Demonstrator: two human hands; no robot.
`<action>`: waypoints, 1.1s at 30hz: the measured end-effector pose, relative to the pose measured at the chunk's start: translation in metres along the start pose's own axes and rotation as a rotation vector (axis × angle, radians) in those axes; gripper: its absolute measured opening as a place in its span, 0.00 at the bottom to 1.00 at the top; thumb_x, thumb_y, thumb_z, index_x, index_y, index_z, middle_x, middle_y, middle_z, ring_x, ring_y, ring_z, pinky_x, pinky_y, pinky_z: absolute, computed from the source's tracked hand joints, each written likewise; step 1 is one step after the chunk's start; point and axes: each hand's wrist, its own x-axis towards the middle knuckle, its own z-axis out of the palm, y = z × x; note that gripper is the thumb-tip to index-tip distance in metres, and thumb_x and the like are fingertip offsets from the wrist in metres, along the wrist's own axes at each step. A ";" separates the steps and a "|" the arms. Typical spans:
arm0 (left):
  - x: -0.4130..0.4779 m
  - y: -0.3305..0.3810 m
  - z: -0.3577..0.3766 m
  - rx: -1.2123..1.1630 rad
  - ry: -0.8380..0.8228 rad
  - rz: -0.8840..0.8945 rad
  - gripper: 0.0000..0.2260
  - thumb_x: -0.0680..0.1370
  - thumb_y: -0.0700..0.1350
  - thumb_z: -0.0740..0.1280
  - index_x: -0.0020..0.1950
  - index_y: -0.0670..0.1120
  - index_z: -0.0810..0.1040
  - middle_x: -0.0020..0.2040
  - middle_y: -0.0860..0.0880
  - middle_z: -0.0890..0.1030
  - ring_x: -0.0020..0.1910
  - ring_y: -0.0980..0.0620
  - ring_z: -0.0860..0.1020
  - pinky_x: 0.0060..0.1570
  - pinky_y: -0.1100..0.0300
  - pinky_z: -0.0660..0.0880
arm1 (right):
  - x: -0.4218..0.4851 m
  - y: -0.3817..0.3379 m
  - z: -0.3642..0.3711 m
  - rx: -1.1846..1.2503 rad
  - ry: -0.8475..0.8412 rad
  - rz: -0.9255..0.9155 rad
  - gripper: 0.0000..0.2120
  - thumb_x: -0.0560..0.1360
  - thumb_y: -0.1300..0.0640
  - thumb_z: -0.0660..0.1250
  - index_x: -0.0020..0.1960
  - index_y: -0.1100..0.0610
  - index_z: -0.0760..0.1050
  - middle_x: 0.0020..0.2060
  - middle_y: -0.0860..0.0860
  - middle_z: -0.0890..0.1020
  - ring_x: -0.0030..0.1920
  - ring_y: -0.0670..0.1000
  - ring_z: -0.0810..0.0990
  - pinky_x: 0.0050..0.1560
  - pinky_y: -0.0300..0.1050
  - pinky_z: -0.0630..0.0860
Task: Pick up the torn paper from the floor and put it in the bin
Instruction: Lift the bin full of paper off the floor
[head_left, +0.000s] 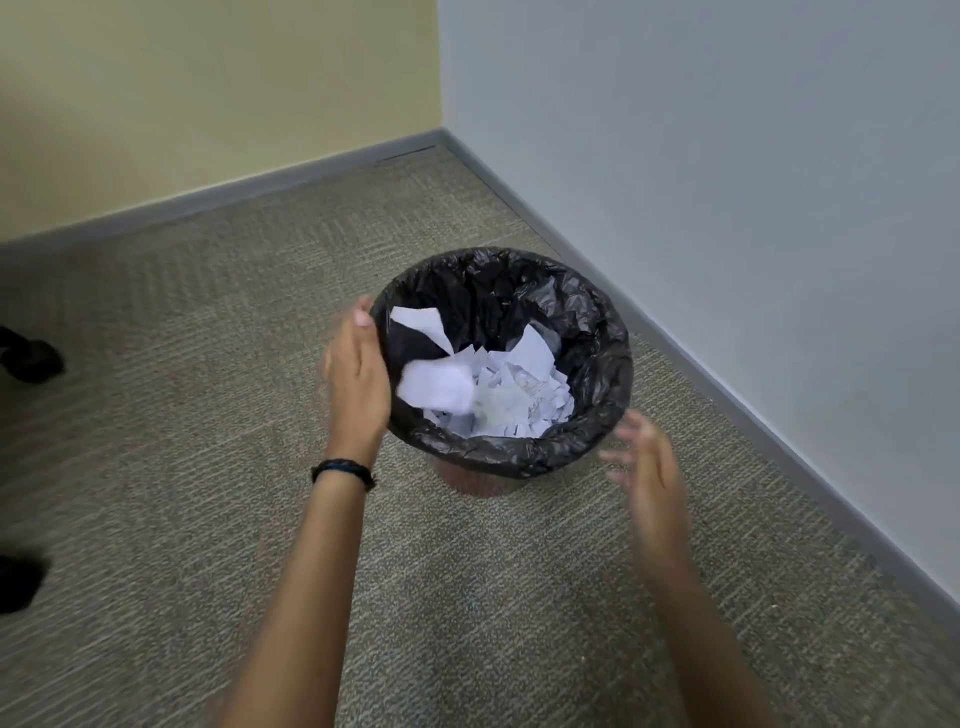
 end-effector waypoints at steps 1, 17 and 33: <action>-0.002 -0.007 0.004 0.072 -0.014 -0.038 0.23 0.82 0.55 0.51 0.75 0.50 0.58 0.76 0.48 0.60 0.76 0.50 0.56 0.74 0.50 0.54 | 0.012 -0.014 0.005 -0.043 -0.048 0.028 0.22 0.79 0.46 0.55 0.71 0.50 0.63 0.59 0.51 0.76 0.53 0.52 0.78 0.53 0.51 0.78; -0.105 -0.011 -0.028 -0.032 -0.209 -0.183 0.29 0.75 0.33 0.65 0.73 0.46 0.58 0.68 0.45 0.70 0.66 0.46 0.70 0.66 0.46 0.69 | -0.029 -0.023 -0.010 -0.080 -0.229 0.426 0.41 0.75 0.65 0.63 0.75 0.51 0.39 0.71 0.58 0.63 0.66 0.60 0.70 0.60 0.61 0.74; -0.217 0.063 -0.078 -0.059 -0.305 -0.231 0.27 0.80 0.36 0.60 0.76 0.47 0.53 0.74 0.47 0.64 0.72 0.46 0.66 0.71 0.48 0.64 | -0.142 -0.045 -0.079 0.060 -0.039 0.326 0.29 0.77 0.68 0.59 0.74 0.57 0.51 0.70 0.57 0.65 0.67 0.57 0.68 0.64 0.47 0.66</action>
